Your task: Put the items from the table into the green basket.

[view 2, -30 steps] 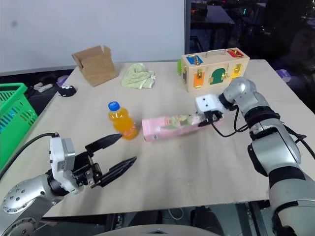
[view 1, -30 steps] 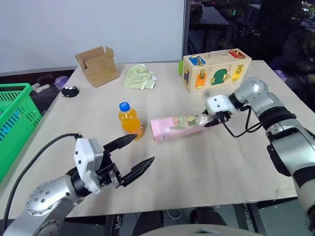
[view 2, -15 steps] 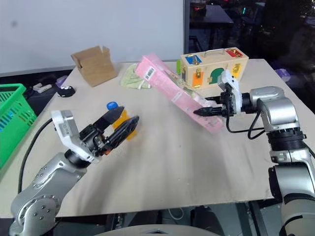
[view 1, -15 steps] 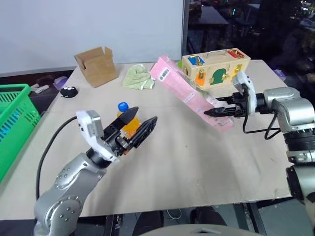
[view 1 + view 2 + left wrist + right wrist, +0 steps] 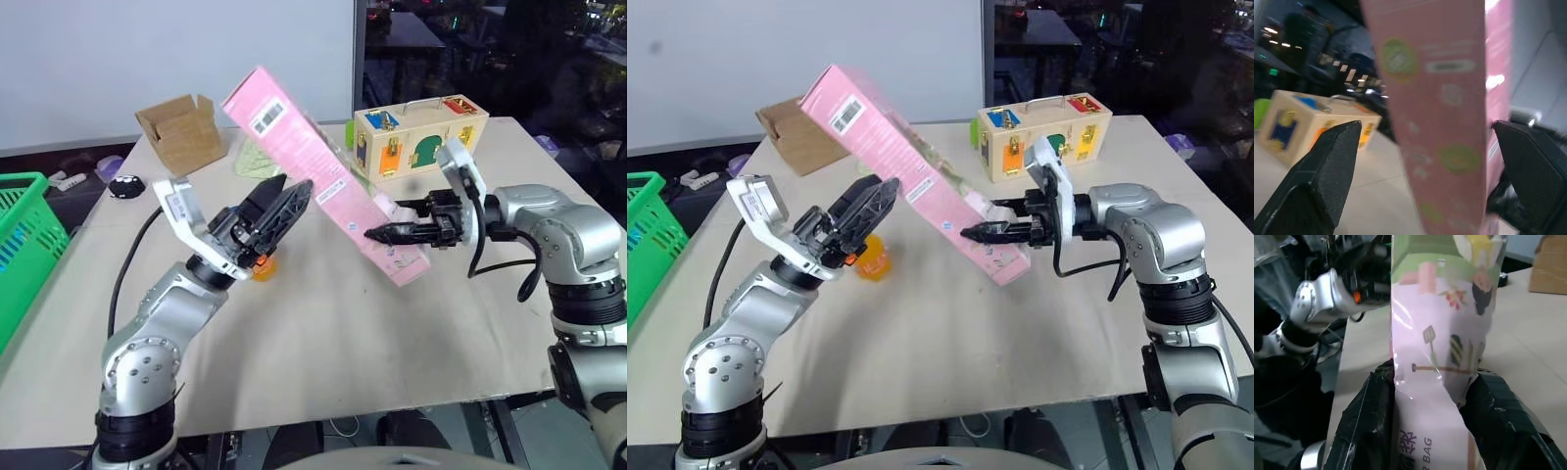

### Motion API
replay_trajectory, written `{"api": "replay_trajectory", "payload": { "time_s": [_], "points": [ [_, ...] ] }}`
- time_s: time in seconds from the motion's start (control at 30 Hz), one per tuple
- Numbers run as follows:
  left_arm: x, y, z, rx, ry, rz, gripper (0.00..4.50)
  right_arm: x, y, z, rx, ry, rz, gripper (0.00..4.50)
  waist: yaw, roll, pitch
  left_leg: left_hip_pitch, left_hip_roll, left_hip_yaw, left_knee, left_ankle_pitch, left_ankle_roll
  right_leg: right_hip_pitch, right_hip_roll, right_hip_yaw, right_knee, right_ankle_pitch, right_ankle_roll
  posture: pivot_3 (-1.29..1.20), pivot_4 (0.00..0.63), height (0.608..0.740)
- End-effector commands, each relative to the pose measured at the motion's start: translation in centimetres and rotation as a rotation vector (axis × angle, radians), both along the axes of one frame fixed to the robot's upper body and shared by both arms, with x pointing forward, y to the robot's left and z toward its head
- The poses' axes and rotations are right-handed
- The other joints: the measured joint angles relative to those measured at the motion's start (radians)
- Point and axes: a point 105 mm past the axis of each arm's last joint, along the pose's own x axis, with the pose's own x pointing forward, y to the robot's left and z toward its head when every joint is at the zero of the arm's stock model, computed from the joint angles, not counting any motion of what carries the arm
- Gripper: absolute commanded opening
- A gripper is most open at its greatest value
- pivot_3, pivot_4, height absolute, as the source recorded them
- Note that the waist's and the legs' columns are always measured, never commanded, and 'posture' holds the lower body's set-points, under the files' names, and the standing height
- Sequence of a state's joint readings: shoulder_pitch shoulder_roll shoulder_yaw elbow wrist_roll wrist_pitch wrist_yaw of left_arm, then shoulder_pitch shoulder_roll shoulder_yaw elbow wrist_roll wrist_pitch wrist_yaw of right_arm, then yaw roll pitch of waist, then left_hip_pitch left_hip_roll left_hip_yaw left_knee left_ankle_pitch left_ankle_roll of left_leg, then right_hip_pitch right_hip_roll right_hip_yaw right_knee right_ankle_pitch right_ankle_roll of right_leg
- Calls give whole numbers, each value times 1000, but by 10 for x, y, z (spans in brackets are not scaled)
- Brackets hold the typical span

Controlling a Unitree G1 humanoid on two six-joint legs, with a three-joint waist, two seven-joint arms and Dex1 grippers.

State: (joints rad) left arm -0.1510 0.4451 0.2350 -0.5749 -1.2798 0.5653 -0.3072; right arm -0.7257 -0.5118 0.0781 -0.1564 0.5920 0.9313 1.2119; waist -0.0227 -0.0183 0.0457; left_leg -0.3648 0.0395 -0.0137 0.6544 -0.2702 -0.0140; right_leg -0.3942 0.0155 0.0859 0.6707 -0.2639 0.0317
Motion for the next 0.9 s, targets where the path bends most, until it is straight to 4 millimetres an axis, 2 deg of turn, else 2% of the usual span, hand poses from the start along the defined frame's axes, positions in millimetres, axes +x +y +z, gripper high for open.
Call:
{"api": "replay_trajectory", "payload": {
  "time_s": [0.03, 0.2, 0.3, 0.33, 0.4, 0.47, 0.5, 0.53, 0.63, 0.7, 0.77, 0.9],
  "points": [
    [-4, -4, 8, -7, -24, -47, 4500, -10, 7, 11, 7, -77, 83, 2020, -3, 0, 0, 0, 0, 0, 0, 0, 0, 0, 0, 0, 0, 0, 0, 13, 0, 740],
    [-5, -10, 11, -28, -20, -90, 4500, -15, 11, 9, 5, -61, 123, 2020, -6, 0, 0, 0, 0, 0, 0, 0, 0, 0, 0, 0, 0, 0, 0, 15, 0, 740],
    [-8, -10, 10, -35, -12, -108, 3632, -18, 13, 10, 13, -51, 132, 1976, -12, 0, 0, 0, 0, 0, 0, 0, 0, 0, 0, 0, 0, 0, 0, 17, 0, 740],
    [-9, -10, 10, -38, -11, -113, 3162, -18, 13, 11, 16, -47, 136, 1976, -12, 0, 0, 0, 0, 0, 0, 0, 0, 0, 0, 0, 0, 0, 0, 17, 0, 740],
    [-10, -9, 10, -40, -10, -110, 2541, -19, 14, 12, 27, -36, 140, 1976, -14, 0, 0, 0, 0, 0, 0, 0, 0, 0, 0, 0, 0, 0, 0, 17, 0, 740],
    [-10, -7, 11, -37, -12, -99, 2541, -17, 15, 15, 52, -31, 127, 1976, -15, 0, 0, 0, 0, 0, 0, 0, 0, 0, 0, 0, 0, 0, 0, 21, 0, 740],
    [-9, -6, 12, -39, -15, -91, 2497, -15, 15, 17, 63, -28, 119, 2567, -16, 0, 0, 0, 0, 0, 0, 0, 0, 0, 0, 0, 0, 0, 0, 21, 0, 740],
    [-8, -3, 14, -50, -17, -80, 2497, -15, 14, 18, 68, -28, 116, 2825, -16, 0, 0, 0, 0, 0, 0, 0, 0, 0, 0, 0, 0, 0, 0, 24, 0, 740],
    [-6, 3, 19, -56, -34, -47, 2497, -14, 11, 20, 77, -43, 101, 4283, -15, 0, 0, 0, 0, -1, 0, 0, 0, 0, 0, 0, 0, 0, 0, 30, 0, 740],
    [-4, 9, 24, -63, -45, -16, 2497, -10, 9, 23, 91, -70, 58, 4398, -14, 0, 0, -1, 0, -1, 0, 0, 0, 0, 0, 0, 0, 0, 0, 32, 0, 740],
    [-1, 24, 33, -78, -62, 44, 2497, -4, 5, 26, 107, -96, 6, 4398, -12, -1, 0, -1, 0, -1, 0, 0, 0, 0, 0, 0, -1, 0, 0, 42, 0, 740],
    [4, 71, 62, -130, -121, 237, 2497, 7, -1, 36, 149, -183, -107, 4398, -14, -1, 0, 0, 0, -1, -1, 0, 0, -1, 1, 0, 0, 0, 0, 72, 0, 740]
  ]
}}
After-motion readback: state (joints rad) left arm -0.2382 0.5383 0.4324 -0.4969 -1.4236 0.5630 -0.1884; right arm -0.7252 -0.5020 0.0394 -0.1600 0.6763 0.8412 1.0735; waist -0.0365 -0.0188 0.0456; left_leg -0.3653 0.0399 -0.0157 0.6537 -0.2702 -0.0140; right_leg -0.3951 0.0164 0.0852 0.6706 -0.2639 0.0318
